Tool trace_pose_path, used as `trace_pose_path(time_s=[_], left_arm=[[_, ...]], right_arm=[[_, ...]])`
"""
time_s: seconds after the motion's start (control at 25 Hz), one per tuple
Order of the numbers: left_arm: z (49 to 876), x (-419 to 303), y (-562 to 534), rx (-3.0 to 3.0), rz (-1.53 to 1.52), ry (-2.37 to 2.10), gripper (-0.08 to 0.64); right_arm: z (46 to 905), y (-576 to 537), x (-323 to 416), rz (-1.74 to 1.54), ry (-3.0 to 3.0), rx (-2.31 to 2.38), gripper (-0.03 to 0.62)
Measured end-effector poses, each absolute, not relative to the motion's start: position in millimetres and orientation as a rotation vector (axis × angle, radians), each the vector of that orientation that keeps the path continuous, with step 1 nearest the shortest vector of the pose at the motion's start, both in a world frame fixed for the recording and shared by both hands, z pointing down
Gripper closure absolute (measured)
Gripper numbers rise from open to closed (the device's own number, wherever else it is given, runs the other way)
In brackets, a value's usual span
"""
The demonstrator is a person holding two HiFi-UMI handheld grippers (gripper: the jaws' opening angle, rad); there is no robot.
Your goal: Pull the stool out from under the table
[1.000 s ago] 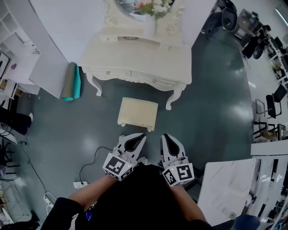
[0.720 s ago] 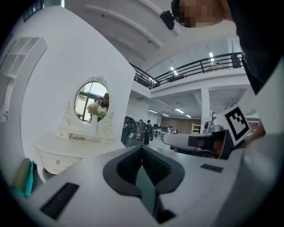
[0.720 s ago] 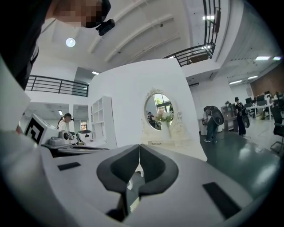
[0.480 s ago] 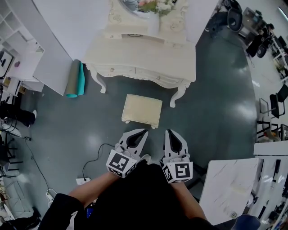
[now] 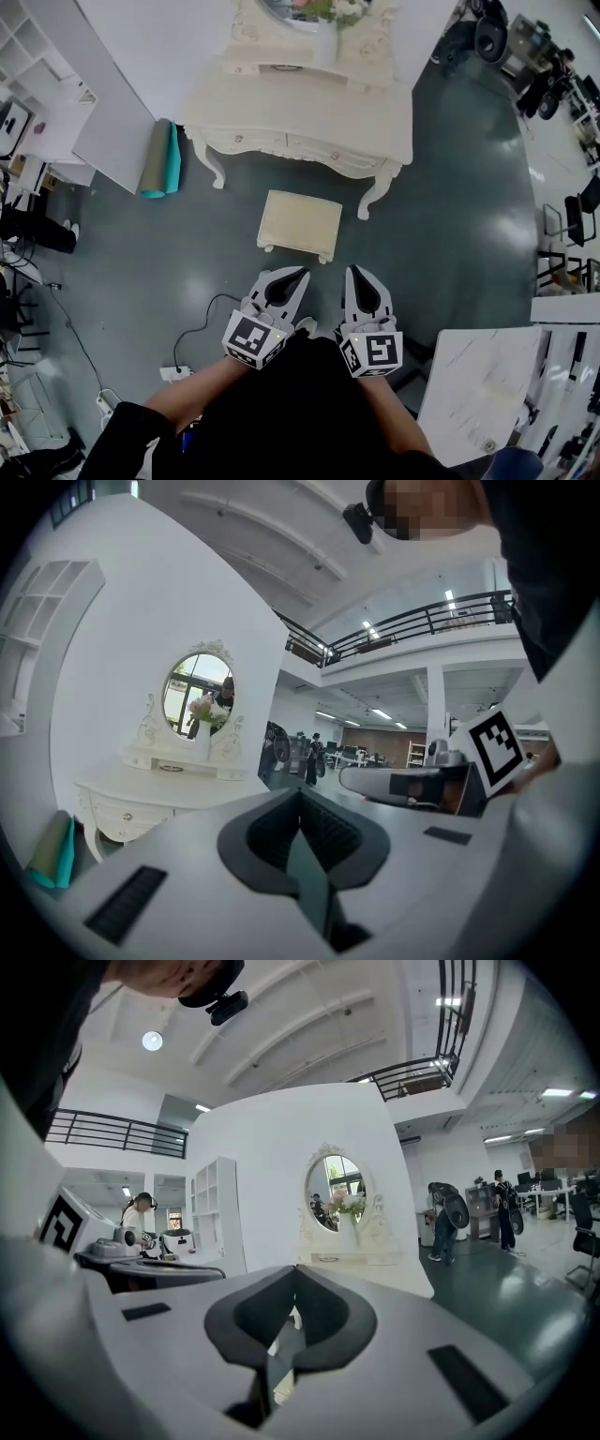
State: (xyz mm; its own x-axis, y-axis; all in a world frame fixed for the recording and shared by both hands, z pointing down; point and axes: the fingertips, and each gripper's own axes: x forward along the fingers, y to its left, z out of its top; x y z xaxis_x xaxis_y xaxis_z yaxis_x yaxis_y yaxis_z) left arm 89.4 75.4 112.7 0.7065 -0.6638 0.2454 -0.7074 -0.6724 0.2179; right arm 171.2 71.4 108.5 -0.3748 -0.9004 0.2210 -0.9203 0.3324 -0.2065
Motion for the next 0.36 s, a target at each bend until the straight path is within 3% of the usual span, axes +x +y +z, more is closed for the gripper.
trace_pose_path(time_s=[0.36], left_arm=[[109.4, 87.0, 79.1, 2.614, 0.209, -1.099, 0.546]], right_arm=[[101.0, 77.3, 164.5, 0.420, -2.537, 1.718, 0.574]])
